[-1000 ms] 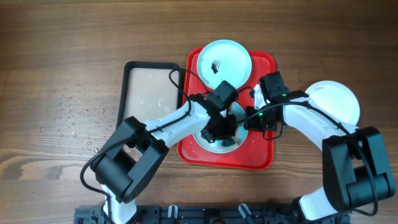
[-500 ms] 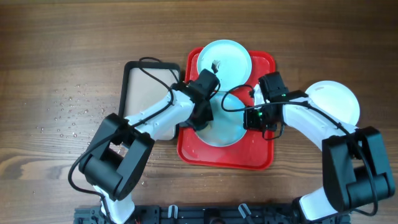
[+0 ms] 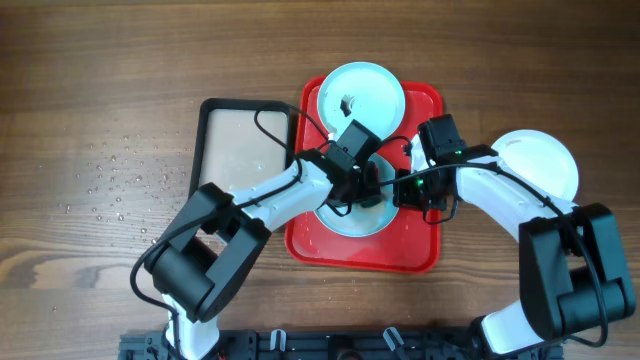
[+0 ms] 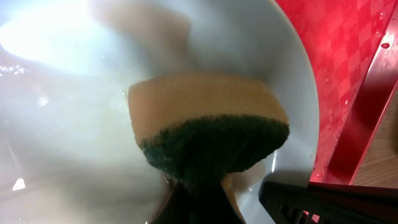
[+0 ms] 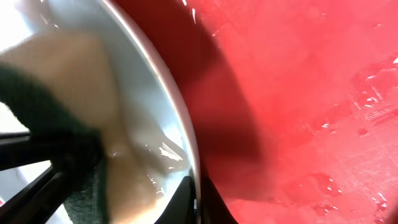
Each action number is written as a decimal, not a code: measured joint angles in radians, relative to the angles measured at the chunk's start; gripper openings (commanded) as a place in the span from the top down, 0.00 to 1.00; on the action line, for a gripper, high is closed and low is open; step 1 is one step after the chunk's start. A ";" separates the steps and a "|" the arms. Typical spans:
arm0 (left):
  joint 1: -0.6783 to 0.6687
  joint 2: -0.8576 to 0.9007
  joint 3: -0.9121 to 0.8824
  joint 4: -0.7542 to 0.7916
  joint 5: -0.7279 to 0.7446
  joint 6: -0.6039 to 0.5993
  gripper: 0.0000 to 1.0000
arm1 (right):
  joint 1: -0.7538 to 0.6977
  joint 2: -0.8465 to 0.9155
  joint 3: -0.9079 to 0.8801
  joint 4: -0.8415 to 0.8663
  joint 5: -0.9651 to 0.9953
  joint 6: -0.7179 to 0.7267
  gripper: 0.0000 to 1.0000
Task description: Clean dirty plates on tray and stack at the side
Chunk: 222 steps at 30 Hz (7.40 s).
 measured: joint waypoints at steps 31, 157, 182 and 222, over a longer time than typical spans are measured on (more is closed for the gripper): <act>0.521 -0.323 -0.056 -0.467 -0.353 0.298 0.81 | 0.171 -0.284 -0.002 -0.090 0.290 0.018 0.96; 0.521 -0.637 -0.069 -0.525 -0.234 0.322 0.00 | -0.068 0.173 0.291 0.345 0.156 -0.199 0.48; 0.521 -0.636 -0.069 -0.522 -0.208 0.322 0.00 | 0.092 -0.144 -0.085 0.091 0.110 0.337 0.79; 0.533 -0.195 -0.220 -0.079 -0.391 0.221 0.96 | 0.086 -0.505 -0.033 -0.114 0.145 0.000 0.64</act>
